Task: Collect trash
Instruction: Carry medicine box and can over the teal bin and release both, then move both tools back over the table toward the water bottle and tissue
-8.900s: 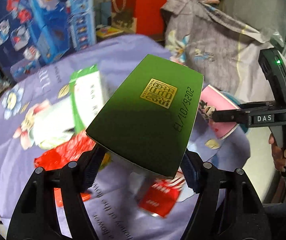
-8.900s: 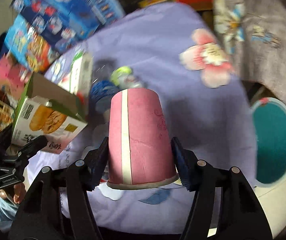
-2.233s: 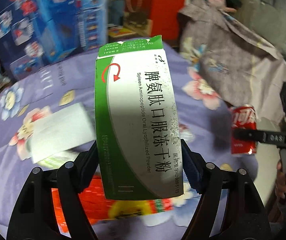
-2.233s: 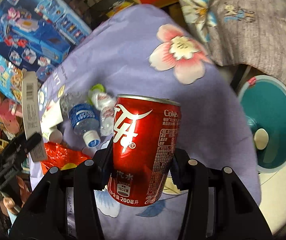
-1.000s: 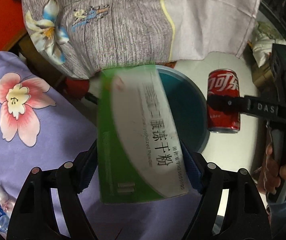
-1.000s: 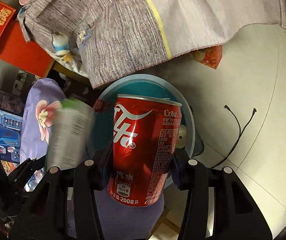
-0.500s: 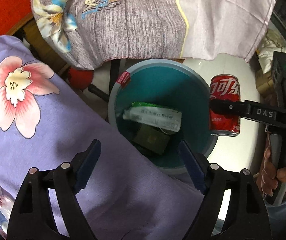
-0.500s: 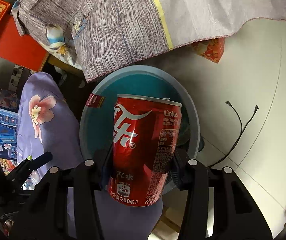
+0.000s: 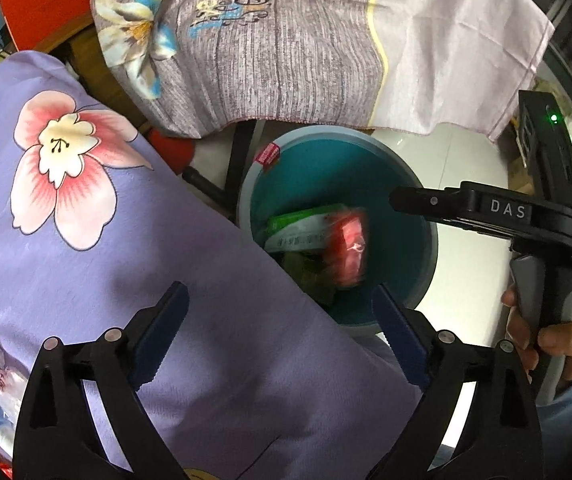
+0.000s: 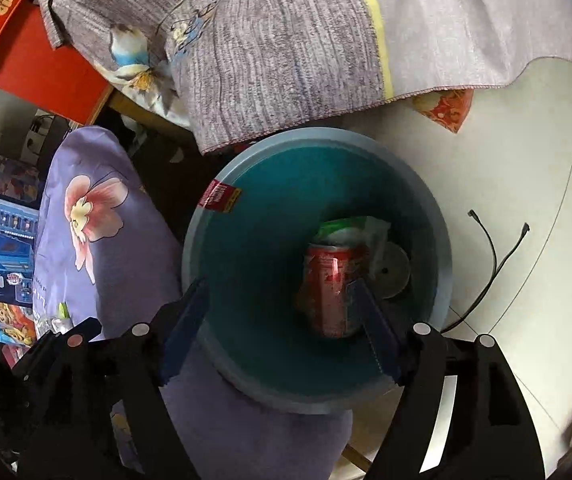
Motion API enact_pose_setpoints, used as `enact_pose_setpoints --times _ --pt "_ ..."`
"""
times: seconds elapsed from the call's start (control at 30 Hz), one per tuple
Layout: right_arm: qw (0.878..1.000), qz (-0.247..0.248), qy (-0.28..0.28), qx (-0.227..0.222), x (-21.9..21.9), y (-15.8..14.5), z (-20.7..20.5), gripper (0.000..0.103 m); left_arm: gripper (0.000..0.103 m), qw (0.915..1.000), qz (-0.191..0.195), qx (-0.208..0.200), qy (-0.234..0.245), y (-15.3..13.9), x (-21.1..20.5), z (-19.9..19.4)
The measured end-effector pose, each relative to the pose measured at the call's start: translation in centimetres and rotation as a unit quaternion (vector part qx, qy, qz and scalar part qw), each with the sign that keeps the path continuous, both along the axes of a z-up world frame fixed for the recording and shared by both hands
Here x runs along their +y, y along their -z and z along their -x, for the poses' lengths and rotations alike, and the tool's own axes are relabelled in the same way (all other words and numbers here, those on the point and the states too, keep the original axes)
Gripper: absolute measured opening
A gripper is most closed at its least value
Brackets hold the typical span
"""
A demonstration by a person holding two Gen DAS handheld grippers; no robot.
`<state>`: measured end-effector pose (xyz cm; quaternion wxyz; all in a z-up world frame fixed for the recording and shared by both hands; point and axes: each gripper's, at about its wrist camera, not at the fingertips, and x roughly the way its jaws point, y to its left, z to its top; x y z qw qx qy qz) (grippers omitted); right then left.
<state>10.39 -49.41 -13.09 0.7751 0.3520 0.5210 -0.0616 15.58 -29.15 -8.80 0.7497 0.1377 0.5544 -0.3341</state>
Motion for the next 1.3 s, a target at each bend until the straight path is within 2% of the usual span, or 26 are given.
enact_pose_setpoints --times 0.4,0.63,1.03,1.3 --pt "1.000 0.016 -0.001 0.024 1.3 -0.8 0.9 0.076 0.093 0.9998 0.015 0.006 -0.013 -0.5 2.1 0.6" --pt "0.999 0.034 -0.015 0.014 3.4 -2.8 1.1 0.079 0.094 0.9991 0.030 -0.005 -0.030 -1.9 4.8 1.5" --pt "0.996 0.058 -0.075 -0.003 10.9 -6.5 0.9 0.079 0.094 0.9945 0.051 -0.027 -0.087 -4.2 13.8 3.2" --pt "0.988 0.076 -0.136 -0.006 18.5 -8.5 0.5 0.079 0.094 0.9856 0.067 -0.040 -0.150 -5.3 22.4 4.8"
